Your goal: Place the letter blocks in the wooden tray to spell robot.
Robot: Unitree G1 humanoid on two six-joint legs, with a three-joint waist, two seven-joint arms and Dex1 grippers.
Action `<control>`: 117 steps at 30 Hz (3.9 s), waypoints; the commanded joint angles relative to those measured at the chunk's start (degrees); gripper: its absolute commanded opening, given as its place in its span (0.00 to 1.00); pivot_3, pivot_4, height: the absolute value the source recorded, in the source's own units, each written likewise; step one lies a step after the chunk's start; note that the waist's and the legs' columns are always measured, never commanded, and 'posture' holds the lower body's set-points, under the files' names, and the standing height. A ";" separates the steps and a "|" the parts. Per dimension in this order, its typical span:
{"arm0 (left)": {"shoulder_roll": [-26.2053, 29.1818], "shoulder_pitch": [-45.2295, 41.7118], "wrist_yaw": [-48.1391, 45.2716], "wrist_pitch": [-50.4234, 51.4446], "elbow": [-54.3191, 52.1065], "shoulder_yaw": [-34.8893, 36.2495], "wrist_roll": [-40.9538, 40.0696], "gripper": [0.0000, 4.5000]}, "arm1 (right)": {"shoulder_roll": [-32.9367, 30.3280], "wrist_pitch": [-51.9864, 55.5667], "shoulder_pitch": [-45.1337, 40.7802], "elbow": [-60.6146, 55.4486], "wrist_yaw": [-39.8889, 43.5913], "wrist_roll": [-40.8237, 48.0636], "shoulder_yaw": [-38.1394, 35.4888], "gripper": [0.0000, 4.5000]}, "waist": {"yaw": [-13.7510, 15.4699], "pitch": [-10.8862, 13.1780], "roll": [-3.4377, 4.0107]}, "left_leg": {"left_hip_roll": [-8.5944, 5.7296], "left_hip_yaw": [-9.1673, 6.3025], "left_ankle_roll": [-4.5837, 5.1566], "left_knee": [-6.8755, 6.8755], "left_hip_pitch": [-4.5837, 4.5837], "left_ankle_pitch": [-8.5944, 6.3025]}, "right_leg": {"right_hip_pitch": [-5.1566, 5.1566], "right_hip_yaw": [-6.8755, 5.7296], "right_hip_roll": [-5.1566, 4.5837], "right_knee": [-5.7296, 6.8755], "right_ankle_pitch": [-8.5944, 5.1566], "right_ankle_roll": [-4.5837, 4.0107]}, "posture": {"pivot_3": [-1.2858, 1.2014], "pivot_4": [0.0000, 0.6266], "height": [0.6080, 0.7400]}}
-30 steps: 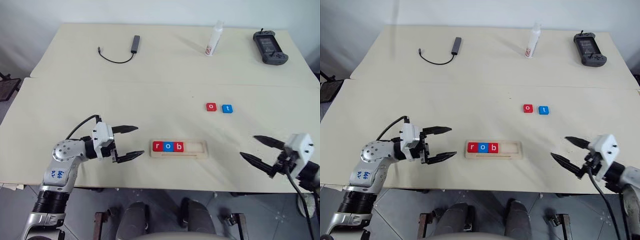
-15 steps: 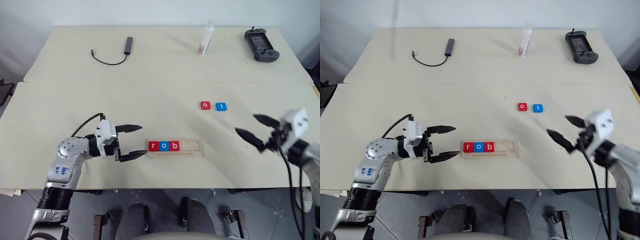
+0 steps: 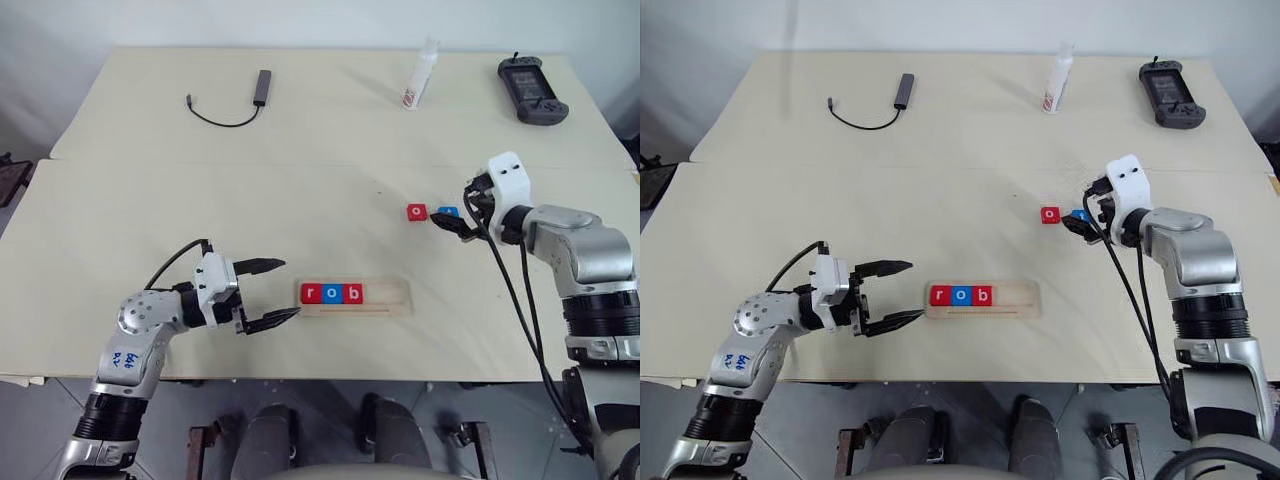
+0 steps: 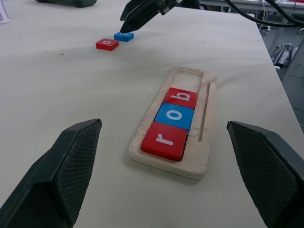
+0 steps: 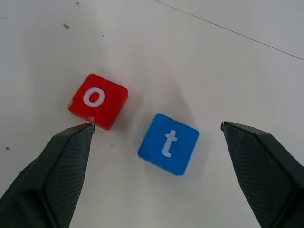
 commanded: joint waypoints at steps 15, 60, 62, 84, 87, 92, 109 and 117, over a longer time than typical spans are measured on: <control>0.22 1.19 1.59 -0.60 -3.44 1.08 -0.52 1.00 | 11.93 9.08 -3.83 -4.95 -8.85 -0.55 0.04 0.99 | -0.29 -0.01 0.02 | 0.03 0.07 -0.02 0.00 0.03 0.01 | -0.04 0.06 0.04 0.03 0.00 0.00 | 0.52 0.24 1.00; 0.36 2.67 2.47 -0.02 -4.89 1.00 -0.68 1.00 | 15.46 11.76 -1.76 -12.86 -14.20 -4.92 1.35 0.99 | -0.82 -0.01 0.05 | 0.03 0.08 -0.03 -0.07 0.03 0.01 | -0.08 0.07 0.05 0.02 0.00 0.00 | 0.52 0.24 1.00; 0.32 2.42 2.39 -0.01 -4.75 0.91 -0.64 1.00 | 16.61 11.76 -1.59 -11.55 -15.26 -4.78 0.55 0.99 | -0.83 -0.01 0.05 | 0.03 0.08 -0.04 -0.07 0.03 0.02 | -0.08 0.07 0.05 0.03 0.00 0.00 | 0.52 0.24 1.00; -0.56 -0.27 -0.27 0.15 -3.22 -0.94 -1.13 1.00 | 18.16 20.33 3.90 -24.93 -20.29 -1.90 -6.69 0.32 | -0.84 0.01 0.08 | 0.03 0.04 -0.04 -0.08 0.00 0.02 | -0.08 0.06 0.04 0.02 0.00 0.00 | 0.52 0.24 1.00; -1.46 -1.70 -1.53 -0.42 -1.96 -2.16 -0.85 1.00 | 17.27 26.09 8.11 -34.51 -20.73 -0.63 -9.40 0.32 | -0.26 0.01 0.08 | 0.02 0.04 -0.03 -0.09 -0.02 0.01 | -0.09 0.05 0.04 -0.01 0.00 0.00 | 0.52 0.24 1.00; -3.23 -5.10 -4.18 -1.03 1.20 -4.02 -0.81 1.00 | 19.26 40.21 20.10 -54.40 -21.34 0.51 -15.22 0.32 | 0.30 0.00 0.09 | 0.02 -0.01 -0.04 -0.10 -0.02 0.00 | -0.08 0.02 0.05 -0.02 0.00 0.00 | 0.52 0.24 1.00; -3.41 -6.70 -6.83 -1.09 3.22 -4.28 -0.78 1.00 | 14.78 40.38 30.70 -63.04 -14.49 2.75 -16.45 0.99 | -0.19 -0.02 0.13 | 0.04 0.06 -0.05 -0.07 0.06 -0.02 | -0.09 0.16 0.10 0.00 -0.01 -0.01 | 0.52 0.24 1.00; -2.38 -5.64 -5.81 -1.02 1.86 -2.96 -0.77 1.00 | -17.55 -12.45 33.23 -36.41 24.13 0.96 -8.62 0.99 | -0.22 0.04 0.05 | 0.04 0.10 0.04 -0.12 0.08 -0.07 | -0.02 0.14 0.11 -0.13 0.00 0.00 | 0.52 0.24 1.00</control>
